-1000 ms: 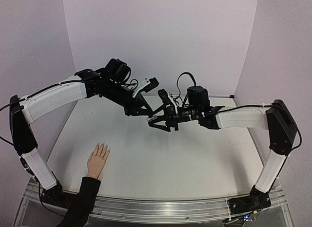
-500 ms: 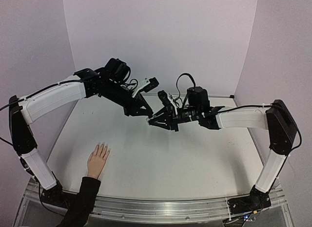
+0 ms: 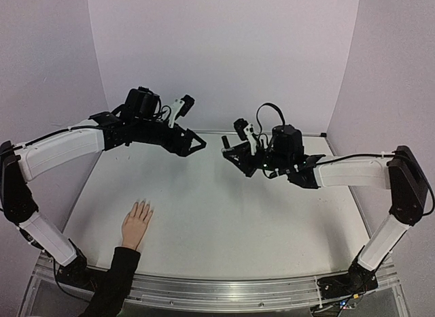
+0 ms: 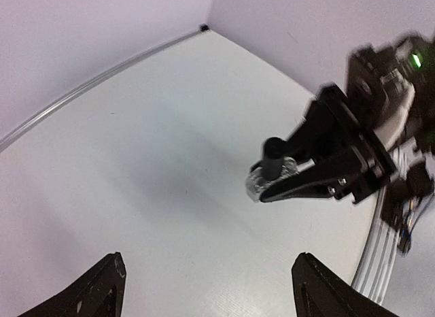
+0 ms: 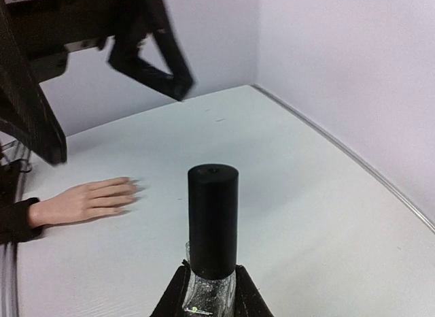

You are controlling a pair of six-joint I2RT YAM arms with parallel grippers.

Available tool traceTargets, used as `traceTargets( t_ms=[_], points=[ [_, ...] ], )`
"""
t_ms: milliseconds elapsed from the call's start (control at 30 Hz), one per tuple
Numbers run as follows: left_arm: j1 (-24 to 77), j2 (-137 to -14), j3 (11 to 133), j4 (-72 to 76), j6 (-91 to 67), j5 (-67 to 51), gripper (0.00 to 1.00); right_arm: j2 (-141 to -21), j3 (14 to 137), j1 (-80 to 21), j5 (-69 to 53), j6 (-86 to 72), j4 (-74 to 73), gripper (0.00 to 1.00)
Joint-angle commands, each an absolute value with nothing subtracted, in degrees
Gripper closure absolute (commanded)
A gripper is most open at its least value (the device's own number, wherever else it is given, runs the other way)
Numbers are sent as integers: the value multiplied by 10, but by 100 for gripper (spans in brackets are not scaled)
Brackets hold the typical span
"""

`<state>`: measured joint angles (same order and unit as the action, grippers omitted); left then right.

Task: Paint the nails

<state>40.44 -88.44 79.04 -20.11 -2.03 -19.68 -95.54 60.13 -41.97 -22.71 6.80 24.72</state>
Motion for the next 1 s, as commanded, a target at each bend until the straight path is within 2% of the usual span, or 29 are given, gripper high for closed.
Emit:
traceTargets(
  t_ms=[0, 133, 267, 400, 567, 667, 767, 967],
  points=[
    [404, -858, 771, -35, -254, -113, 12, -914, 585, -422, -52, -19, 304, 100],
    [404, -907, 802, -3, -371, -143, 10, -906, 589, -430, -10, -92, 300, 100],
    [404, -938, 818, 86, -377, -247, 9, -906, 616, -435, -80, -112, 272, 100],
    [404, -950, 850, 61, -368, -235, 11, -901, 630, -441, -76, -105, 257, 100],
    [405, -962, 854, 80, -344, -307, 33, -907, 648, -441, -211, -97, 254, 100],
    [404, -972, 856, 98, -316, -421, 30, -910, 656, -442, -330, -76, 254, 100],
    [404, -958, 823, 150, -311, -500, 31, -914, 666, -442, -384, -70, 255, 100],
    [405, -935, 791, 168, -284, -533, 30, -917, 670, -441, -399, -73, 266, 100]
  ],
)
